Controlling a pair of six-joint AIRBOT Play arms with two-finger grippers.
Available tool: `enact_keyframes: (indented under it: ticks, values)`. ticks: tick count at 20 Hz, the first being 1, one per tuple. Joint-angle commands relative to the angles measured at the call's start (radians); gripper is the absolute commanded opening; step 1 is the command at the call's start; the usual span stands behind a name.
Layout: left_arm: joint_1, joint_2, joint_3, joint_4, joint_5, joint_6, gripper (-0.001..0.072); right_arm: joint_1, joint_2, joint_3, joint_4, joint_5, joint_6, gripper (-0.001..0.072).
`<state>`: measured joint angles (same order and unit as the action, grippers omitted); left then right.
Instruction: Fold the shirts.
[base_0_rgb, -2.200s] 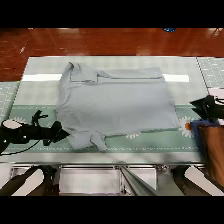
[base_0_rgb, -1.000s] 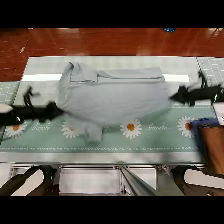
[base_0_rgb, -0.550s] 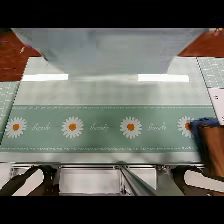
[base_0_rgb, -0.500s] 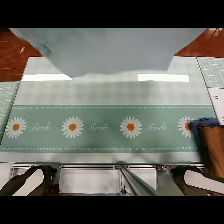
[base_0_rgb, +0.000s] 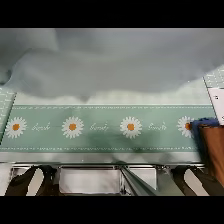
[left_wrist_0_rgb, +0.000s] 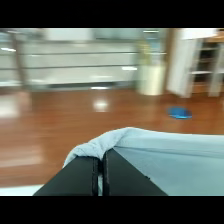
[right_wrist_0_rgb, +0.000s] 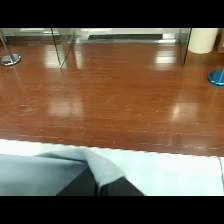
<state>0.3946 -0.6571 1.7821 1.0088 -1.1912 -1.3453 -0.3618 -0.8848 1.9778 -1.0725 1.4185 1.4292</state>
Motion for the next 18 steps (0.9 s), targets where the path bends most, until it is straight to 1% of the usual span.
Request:
enact_keyframes:
  ticks: [1,2,5,6,8,10,11,13,14,15,16,18]
  values:
    - [-0.003,0.130,0.005,0.256,-0.127,-0.074,0.0016,-0.002,0.133,-0.073,-0.066,0.051,0.027,0.0028]
    - [-0.002,0.154,0.001,0.280,-0.130,-0.109,0.0017,-0.002,0.164,-0.107,-0.090,0.056,0.036,0.0028]
    - [-0.002,0.169,-0.015,0.285,-0.123,-0.117,0.0017,-0.002,0.219,-0.218,-0.121,0.058,0.042,0.0028]
    - [-0.002,0.158,-0.047,0.298,-0.111,-0.119,0.0017,-0.002,0.220,-0.257,-0.114,0.058,0.042,0.0028]
    - [-0.002,0.119,-0.157,0.288,-0.120,-0.166,0.0016,-0.002,0.206,-0.348,-0.098,0.037,0.041,0.0028]
    - [-0.002,0.076,-0.319,0.163,-0.149,-0.171,0.0017,-0.002,0.168,-0.457,-0.037,0.027,0.032,0.0028]
    - [-0.002,0.055,-0.422,0.065,-0.142,-0.164,0.0017,-0.002,0.140,-0.516,0.013,0.023,0.018,0.0028]
    - [-0.009,0.004,-0.616,-0.096,-0.071,-0.103,0.0017,-0.002,0.064,-0.624,0.092,-0.014,-0.039,0.0028]
    - [-0.022,-0.029,-0.702,-0.132,-0.007,-0.085,0.0017,-0.002,0.018,-0.669,0.116,-0.049,-0.071,0.0028]
    - [-0.043,-0.077,-0.776,-0.149,0.067,-0.068,0.0017,-0.002,-0.040,-0.701,0.137,-0.085,-0.100,0.0028]
    - [-0.060,-0.147,-0.816,-0.150,0.132,-0.034,0.0017,-0.002,-0.116,-0.717,0.155,-0.119,-0.124,0.0028]
    - [-0.087,-0.327,-0.813,-0.164,0.220,-0.027,0.0017,-0.002,-0.279,-0.718,0.221,-0.189,-0.172,0.0028]
